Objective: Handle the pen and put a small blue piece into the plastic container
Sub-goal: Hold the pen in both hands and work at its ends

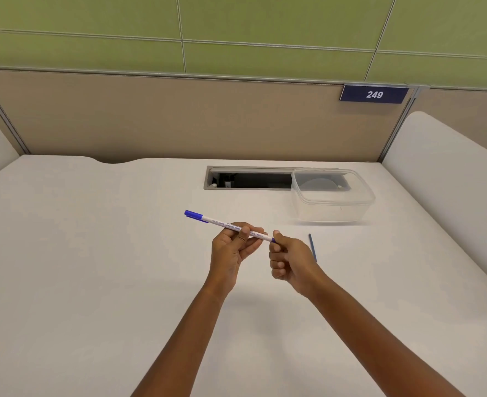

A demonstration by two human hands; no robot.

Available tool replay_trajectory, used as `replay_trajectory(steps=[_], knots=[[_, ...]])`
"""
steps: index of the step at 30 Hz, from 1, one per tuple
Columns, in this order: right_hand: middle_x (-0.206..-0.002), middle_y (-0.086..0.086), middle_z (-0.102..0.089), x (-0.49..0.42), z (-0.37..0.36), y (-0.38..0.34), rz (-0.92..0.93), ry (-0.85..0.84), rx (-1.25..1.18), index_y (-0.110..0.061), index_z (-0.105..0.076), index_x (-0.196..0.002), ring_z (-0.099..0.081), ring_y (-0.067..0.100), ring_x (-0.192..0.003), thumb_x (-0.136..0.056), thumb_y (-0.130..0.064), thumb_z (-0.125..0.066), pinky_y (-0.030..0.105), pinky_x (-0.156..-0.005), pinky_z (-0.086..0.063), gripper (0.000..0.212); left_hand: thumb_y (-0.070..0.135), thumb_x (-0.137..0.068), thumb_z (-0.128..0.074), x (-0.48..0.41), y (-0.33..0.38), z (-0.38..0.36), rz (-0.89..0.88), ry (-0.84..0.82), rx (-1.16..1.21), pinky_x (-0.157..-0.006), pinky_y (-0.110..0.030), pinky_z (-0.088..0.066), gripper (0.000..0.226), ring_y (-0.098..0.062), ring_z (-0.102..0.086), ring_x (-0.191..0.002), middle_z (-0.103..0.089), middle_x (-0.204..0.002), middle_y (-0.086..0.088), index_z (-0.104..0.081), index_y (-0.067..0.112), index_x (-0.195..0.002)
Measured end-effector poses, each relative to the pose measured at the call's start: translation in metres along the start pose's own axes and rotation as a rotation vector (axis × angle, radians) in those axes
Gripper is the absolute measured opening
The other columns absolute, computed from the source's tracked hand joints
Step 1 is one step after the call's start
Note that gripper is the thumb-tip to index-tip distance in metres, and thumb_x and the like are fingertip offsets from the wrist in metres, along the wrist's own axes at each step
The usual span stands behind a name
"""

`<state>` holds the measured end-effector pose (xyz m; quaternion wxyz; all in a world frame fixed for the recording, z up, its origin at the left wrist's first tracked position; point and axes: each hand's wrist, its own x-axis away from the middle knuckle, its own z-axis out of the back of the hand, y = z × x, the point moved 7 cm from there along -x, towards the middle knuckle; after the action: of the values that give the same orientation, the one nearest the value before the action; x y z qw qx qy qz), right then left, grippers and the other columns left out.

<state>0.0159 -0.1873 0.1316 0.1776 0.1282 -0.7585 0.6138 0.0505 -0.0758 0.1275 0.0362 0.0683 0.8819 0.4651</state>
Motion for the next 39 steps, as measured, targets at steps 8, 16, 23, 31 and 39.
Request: replay_trajectory(steps=[8,16,23,31,39], knots=[[-0.066,0.01,-0.059,0.029,-0.009,-0.035,0.919,0.322,1.268,-0.006,-0.059,-0.083,-0.052,0.026,-0.062,-0.082,-0.016,-0.064,0.03,-0.05,-0.041,0.011,0.006,-0.09,-0.048,0.001,0.001,0.008,0.01,0.067,0.009,-0.063,-0.02,-0.057,0.015,-0.019,-0.073,-0.075,-0.076,-0.073,-0.002,-0.061,0.007,-0.085],[-0.062,0.014,-0.055,0.028,-0.009,-0.043,1.033,0.277,1.243,-0.001,-0.061,-0.07,-0.046,0.027,-0.061,-0.081,-0.01,-0.058,0.023,-0.054,-0.03,0.014,0.007,-0.091,-0.045,0.004,-0.001,0.005,0.031,0.045,0.034,-0.063,-0.02,-0.057,0.016,-0.019,-0.073,-0.075,-0.076,-0.073,-0.004,-0.059,0.007,-0.083],[-0.05,-0.003,-0.036,0.008,0.003,-0.03,0.536,0.106,0.537,-0.018,-0.04,-0.05,-0.032,0.015,-0.052,-0.094,-0.018,-0.043,0.024,-0.052,-0.027,0.044,0.006,-0.092,-0.044,0.001,0.003,-0.001,0.017,-0.007,0.022,-0.063,-0.019,-0.057,0.017,-0.017,-0.073,-0.075,-0.076,-0.072,-0.003,-0.058,0.006,-0.082],[-0.037,-0.007,-0.037,-0.001,0.0,-0.006,0.064,-0.028,0.1,-0.016,-0.043,-0.048,-0.038,0.01,-0.04,-0.095,-0.031,-0.038,0.018,-0.042,-0.033,0.05,0.006,-0.091,-0.046,0.001,0.004,0.001,0.001,0.025,0.009,-0.064,-0.019,-0.057,0.015,-0.017,-0.072,-0.077,-0.075,-0.073,-0.003,-0.058,0.006,-0.082],[-0.083,0.011,-0.061,0.022,-0.009,-0.037,0.859,0.261,1.137,-0.008,-0.058,-0.097,-0.053,0.023,-0.075,-0.089,-0.02,-0.054,0.026,-0.063,-0.039,0.015,0.005,-0.091,-0.045,0.001,0.007,0.008,0.001,0.085,0.05,-0.063,-0.021,-0.058,0.016,-0.02,-0.073,-0.075,-0.076,-0.072,-0.003,-0.06,0.006,-0.084]])
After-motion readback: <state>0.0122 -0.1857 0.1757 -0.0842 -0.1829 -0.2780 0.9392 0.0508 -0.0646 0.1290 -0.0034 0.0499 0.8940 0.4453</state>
